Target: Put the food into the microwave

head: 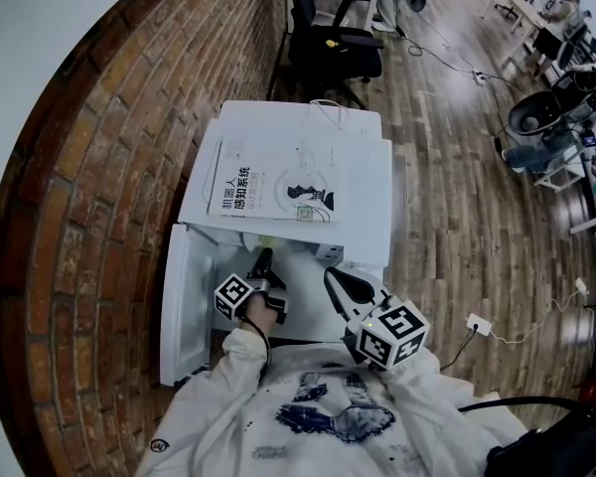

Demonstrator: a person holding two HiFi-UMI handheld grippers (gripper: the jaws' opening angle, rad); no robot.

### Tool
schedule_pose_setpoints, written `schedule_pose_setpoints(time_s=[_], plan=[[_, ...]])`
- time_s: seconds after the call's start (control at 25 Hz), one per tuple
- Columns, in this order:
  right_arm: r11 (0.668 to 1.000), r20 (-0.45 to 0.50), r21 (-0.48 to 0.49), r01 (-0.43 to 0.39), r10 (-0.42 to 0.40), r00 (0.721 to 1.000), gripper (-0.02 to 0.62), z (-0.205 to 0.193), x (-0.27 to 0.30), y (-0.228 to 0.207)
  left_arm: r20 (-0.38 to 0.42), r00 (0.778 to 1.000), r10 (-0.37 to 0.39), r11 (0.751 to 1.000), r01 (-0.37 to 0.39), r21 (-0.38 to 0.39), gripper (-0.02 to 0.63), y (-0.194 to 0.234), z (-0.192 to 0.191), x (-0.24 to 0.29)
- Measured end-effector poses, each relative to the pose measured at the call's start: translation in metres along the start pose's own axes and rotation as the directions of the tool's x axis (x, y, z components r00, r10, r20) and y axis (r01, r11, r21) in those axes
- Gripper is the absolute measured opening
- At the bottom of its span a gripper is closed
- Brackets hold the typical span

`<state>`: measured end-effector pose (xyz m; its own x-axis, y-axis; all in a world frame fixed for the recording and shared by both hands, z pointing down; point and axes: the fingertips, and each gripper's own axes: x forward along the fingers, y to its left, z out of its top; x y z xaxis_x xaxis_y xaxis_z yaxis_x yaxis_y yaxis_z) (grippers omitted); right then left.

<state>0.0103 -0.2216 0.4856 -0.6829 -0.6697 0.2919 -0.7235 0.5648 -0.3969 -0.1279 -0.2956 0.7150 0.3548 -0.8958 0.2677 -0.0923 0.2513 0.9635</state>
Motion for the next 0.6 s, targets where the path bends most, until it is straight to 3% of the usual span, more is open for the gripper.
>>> schedule_pose_setpoints(time_s=[0.48, 0.6], plan=[[1.000, 0.015, 0.005, 0.000, 0.000, 1.000, 0.014, 0.000, -0.008, 0.004, -0.043, 0.999, -0.022, 1.000, 0.021, -0.016, 0.150, -0.001, -0.024, -0.014], [1.000, 0.015, 0.006, 0.000, 0.000, 1.000, 0.014, -0.001, -0.009, 0.006, -0.050, 0.999, -0.005, 1.000, 0.004, -0.014, 0.057, 0.003, -0.023, -0.014]])
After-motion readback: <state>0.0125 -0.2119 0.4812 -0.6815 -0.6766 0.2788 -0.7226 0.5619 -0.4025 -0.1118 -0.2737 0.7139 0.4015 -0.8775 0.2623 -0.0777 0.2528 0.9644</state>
